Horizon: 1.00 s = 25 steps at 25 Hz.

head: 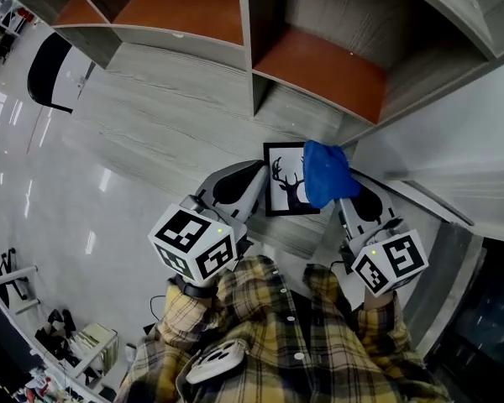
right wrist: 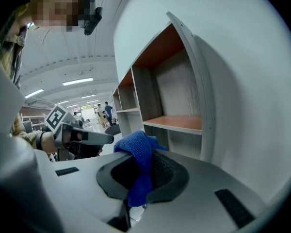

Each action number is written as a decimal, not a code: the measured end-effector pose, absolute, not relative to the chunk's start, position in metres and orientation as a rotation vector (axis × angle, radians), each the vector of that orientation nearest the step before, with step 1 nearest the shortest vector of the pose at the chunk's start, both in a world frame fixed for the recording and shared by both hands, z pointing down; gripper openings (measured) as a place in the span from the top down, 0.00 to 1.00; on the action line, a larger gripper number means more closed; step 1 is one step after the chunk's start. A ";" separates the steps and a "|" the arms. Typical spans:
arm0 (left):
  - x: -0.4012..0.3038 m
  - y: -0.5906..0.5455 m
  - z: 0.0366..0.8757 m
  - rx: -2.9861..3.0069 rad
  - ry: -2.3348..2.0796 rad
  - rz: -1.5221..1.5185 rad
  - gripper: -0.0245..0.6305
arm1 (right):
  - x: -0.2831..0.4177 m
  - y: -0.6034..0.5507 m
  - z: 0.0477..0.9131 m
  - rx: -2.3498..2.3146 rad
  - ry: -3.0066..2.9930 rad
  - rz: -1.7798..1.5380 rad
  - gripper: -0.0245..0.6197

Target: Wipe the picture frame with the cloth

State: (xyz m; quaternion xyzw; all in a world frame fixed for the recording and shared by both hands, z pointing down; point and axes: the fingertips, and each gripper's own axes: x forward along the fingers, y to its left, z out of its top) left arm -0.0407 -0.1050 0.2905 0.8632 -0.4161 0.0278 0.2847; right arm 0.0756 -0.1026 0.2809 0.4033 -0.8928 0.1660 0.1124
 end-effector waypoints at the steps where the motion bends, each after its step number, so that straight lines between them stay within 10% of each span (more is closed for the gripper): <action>1: -0.041 -0.108 0.301 2.289 -1.105 0.093 0.95 | 0.074 -0.104 0.286 1.180 -2.610 0.496 0.91; 25: -0.020 -0.069 0.545 1.900 -0.954 0.492 0.78 | 0.065 -0.125 0.409 1.072 -2.502 0.688 0.91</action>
